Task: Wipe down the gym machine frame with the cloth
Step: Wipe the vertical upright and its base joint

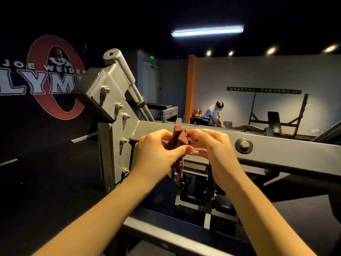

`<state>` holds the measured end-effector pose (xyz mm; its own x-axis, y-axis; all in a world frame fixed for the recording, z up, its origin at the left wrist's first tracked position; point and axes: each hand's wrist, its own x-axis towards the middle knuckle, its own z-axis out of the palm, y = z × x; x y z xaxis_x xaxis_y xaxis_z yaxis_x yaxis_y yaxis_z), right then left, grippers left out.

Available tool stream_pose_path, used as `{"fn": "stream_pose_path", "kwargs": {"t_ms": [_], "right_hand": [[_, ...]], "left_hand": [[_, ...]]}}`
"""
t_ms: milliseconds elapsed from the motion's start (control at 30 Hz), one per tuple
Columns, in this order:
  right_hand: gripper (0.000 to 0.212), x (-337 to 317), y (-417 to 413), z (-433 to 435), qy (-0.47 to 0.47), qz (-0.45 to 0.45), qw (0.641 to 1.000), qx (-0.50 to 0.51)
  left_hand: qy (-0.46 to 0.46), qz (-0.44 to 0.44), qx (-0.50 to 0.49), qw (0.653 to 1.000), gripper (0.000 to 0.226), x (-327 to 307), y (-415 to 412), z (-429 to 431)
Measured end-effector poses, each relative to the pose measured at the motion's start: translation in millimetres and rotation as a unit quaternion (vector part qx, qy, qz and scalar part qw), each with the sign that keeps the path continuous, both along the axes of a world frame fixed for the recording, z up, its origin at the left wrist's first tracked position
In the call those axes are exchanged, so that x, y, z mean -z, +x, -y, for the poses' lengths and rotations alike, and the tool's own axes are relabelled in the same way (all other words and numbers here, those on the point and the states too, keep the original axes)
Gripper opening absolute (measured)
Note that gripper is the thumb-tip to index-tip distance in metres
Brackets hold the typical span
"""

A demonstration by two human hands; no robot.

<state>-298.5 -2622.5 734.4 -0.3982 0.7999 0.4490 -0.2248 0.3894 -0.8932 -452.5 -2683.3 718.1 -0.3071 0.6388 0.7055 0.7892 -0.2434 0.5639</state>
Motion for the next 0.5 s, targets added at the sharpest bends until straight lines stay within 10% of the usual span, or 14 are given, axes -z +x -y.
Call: {"fn": "stream_pose_path", "kwargs": {"t_ms": [333,500], "right_hand": [[0.022,-12.9,13.4,-25.9,0.090,0.039,0.994,0.043],[0.044,-5.8,20.0,-47.5,0.328,0.377,0.812,0.302]], "left_hand": [[-0.008,0.047,-0.004,0.999,0.018,-9.7,-22.3,-26.1],[-0.005,0.024,-0.077,0.997,0.011,-13.1,-43.3,-50.6]]}}
